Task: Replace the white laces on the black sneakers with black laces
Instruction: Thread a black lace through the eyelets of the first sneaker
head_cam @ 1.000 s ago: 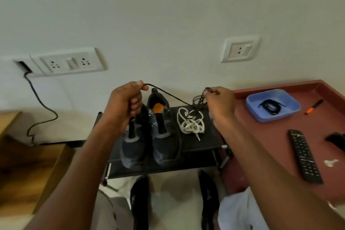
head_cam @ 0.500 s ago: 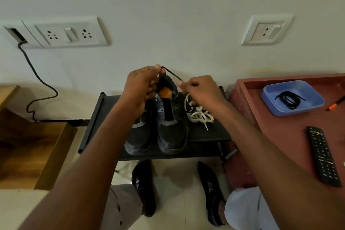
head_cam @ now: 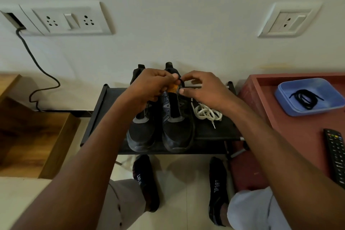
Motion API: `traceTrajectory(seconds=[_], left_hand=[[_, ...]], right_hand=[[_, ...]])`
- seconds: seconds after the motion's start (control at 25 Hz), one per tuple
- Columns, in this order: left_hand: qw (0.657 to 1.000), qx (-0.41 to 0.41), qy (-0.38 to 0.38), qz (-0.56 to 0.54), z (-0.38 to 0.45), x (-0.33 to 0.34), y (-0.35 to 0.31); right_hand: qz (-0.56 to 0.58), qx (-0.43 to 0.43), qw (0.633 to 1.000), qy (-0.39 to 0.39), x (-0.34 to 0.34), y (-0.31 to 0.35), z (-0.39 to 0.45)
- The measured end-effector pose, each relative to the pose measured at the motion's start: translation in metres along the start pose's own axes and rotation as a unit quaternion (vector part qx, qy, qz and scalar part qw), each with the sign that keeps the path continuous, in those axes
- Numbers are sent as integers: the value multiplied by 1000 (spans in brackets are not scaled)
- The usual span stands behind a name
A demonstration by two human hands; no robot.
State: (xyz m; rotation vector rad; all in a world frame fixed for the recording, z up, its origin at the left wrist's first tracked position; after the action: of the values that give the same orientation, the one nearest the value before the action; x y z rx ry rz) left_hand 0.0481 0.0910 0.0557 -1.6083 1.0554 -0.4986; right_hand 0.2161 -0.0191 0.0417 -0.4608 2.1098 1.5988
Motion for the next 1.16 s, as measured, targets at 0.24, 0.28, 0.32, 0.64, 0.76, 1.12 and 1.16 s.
traceTrajectory(seconds=[0.24,0.28,0.32,0.64,0.76,1.12,1.16], left_hand=[[999,-42,9,26,-2,-15,10],[998,-50,-1,31,-4,-19,13],[998,-55,-9,33,-5,-21,16],[999,-21,4,-41,-5,-10,13],[997,-24,-18,-68,-6,-8,13],[997,-65,-26,-45,-29,-13,29],[995,-97,-22,-17,-30,-16,32]], right_hand=[[77,63,989,-108,-7,-10,-1],[30,91,987,-130,-10,-17,-1],[-39,107,985,-131,-11,-20,-1],[137,-26,990,21,29,3,9],[96,8,995,-18,24,-3,8],[78,-9,997,8,44,2,13],[63,0,998,-10,48,1,15]])
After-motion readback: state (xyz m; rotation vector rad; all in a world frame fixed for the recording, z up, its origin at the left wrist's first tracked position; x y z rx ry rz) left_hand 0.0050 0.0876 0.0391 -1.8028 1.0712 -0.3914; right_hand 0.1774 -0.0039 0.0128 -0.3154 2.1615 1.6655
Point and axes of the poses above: each hand's wrist, its own z-axis towards the middle knuckle, its own x-axis out of the palm, y = z × x, the point moved 1 cm from there along z, towards the middle knuckle, and after that the axes turned 12 degrees about y, right-handed, at the moved point
